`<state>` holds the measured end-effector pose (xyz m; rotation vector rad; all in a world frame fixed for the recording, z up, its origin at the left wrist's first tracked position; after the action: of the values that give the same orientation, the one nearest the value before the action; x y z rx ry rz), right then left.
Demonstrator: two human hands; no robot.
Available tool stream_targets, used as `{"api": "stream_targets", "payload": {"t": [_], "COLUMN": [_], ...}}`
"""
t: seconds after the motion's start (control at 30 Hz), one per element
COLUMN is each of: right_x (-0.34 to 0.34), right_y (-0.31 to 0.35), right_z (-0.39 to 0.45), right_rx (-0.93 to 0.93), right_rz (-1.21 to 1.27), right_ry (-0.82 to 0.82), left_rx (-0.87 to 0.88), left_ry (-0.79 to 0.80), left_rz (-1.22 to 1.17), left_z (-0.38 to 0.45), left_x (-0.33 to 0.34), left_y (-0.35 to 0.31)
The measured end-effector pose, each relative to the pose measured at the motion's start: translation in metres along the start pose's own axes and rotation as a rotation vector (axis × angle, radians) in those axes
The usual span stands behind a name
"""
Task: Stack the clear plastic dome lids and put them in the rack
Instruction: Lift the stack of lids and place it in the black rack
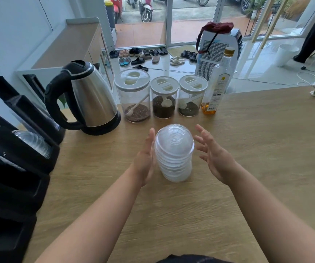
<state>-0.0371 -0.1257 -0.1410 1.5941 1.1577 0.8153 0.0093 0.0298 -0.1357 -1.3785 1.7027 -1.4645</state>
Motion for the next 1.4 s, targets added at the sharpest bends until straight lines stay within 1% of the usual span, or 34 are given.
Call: {"api": "stream_targets", "payload": {"t": [0.07,0.13,0.2,0.3,0.5,0.73,1.0,1.17,1.33,1.4], "right_x": [-0.001,0.007,0.014,0.024,0.023,0.018,0.013,0.015,0.018,0.022], "right_y": [-0.017,-0.03,-0.034,-0.026,-0.026,-0.026,-0.037,-0.042,-0.037,-0.031], "right_z": [0.001,-0.002,-0.005,-0.005,-0.002,-0.004,-0.002,-0.004,-0.006,-0.009], "right_rx": [0.154,0.272,0.33,0.322,0.316,0.314,0.417,0.467,0.467,0.467], "right_rz": [0.071,0.085,0.102,0.146,0.232,0.285,0.298,0.368,0.435,0.463], "right_ry": [-0.064,-0.052,-0.028,0.017,0.077,0.055,-0.026,-0.013,0.012,0.055], "left_rx": [-0.045,-0.103,-0.126,-0.148,-0.116,-0.089,-0.132,-0.209,-0.225,-0.229], "left_ry": [-0.039,-0.076,-0.084,-0.044,-0.048,-0.039,-0.003,-0.029,-0.018,-0.013], "left_rz": [-0.045,-0.099,-0.128,-0.16,-0.1,-0.137,-0.112,-0.15,-0.13,-0.124], "left_z": [0.003,0.004,0.004,0.004,0.003,-0.003,-0.007,-0.013,-0.015,-0.017], "left_x": [-0.004,-0.005,0.0,0.013,0.024,0.03,0.025,0.025,0.025,0.026], "left_y": [0.013,0.02,0.019,0.018,0.025,0.029,0.025,0.025,0.024,0.026]}}
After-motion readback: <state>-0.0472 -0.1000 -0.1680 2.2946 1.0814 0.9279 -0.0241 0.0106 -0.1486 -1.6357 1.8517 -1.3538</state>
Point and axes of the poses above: each hand's wrist, its own z-axis towards the middle knuckle, its own x-axis out of the palm, y = z × x, the point moved 8 cm from there along z, towards the middle knuckle, and after that the axes turned 11 degrees about -y, right-handed, at the moved point
